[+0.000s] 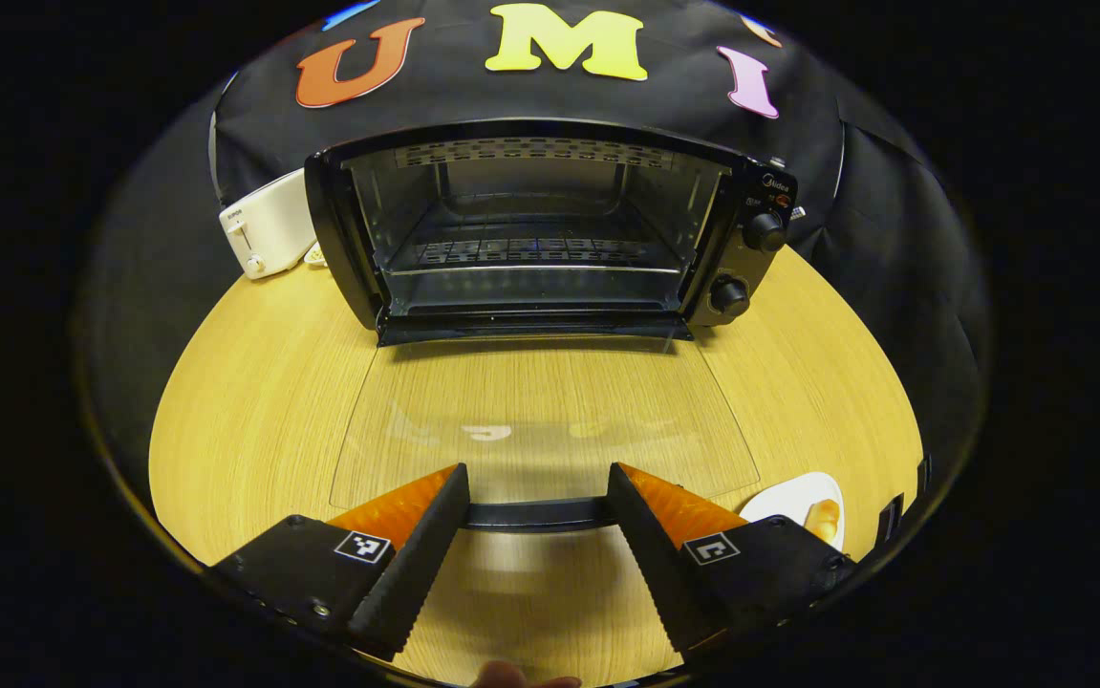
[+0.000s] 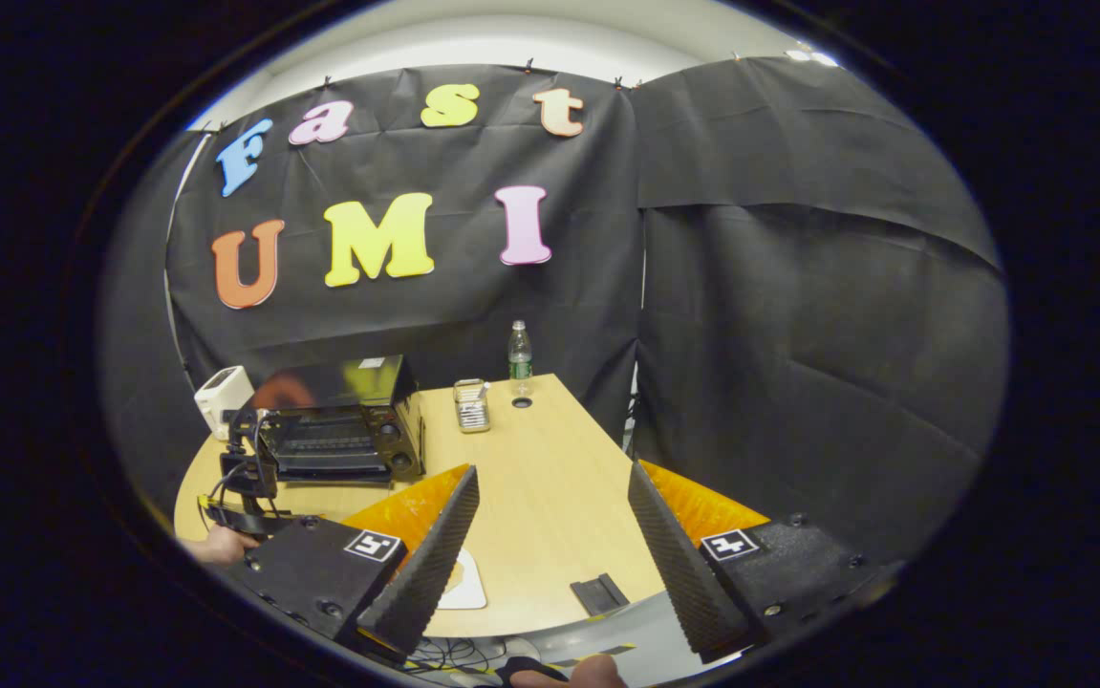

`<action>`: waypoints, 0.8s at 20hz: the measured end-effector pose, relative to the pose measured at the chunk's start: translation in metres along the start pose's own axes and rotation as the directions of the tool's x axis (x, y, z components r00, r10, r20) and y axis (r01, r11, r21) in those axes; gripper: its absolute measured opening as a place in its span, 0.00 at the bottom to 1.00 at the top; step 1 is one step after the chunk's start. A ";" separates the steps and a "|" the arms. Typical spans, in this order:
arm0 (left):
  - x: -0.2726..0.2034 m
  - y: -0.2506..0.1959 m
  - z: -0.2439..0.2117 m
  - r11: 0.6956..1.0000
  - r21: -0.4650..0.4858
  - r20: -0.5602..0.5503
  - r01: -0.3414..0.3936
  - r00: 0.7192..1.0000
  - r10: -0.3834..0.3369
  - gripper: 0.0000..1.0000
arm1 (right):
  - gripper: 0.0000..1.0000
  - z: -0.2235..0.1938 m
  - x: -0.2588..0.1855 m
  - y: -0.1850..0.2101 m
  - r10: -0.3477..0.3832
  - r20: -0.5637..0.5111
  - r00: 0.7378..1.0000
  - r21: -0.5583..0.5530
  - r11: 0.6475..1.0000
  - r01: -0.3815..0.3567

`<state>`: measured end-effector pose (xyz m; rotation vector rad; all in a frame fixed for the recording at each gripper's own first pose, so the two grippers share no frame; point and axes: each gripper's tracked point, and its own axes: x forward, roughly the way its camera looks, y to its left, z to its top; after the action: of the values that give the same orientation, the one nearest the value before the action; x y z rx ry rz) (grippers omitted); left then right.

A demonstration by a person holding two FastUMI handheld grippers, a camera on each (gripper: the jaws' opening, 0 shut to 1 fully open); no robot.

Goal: Open the electric oven with the left hand, put the food in, and close the electric oven.

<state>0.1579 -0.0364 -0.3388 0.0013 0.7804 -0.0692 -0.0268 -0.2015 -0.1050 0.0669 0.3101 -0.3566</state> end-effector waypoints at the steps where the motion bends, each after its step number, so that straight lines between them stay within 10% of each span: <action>1: -0.002 0.000 0.004 1.000 0.005 0.017 0.002 1.000 -0.002 0.95 | 0.99 0.000 -0.001 0.002 0.007 -0.002 1.000 0.004 1.000 -0.007; 6: -0.022 0.002 0.026 0.999 0.039 0.101 0.021 0.995 -0.025 0.84 | 0.98 -0.005 -0.013 0.015 0.036 -0.003 0.999 -0.004 0.999 -0.036; 16: -0.161 0.023 0.054 0.998 -0.024 0.328 0.058 0.943 -0.047 0.94 | 0.99 -0.061 -0.016 0.070 0.167 -0.148 0.975 -0.002 0.986 -0.169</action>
<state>0.0833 -0.0047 -0.1877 -0.0613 0.4478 -0.1045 -0.0335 -0.1233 -0.1575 0.1051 0.4499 -0.1811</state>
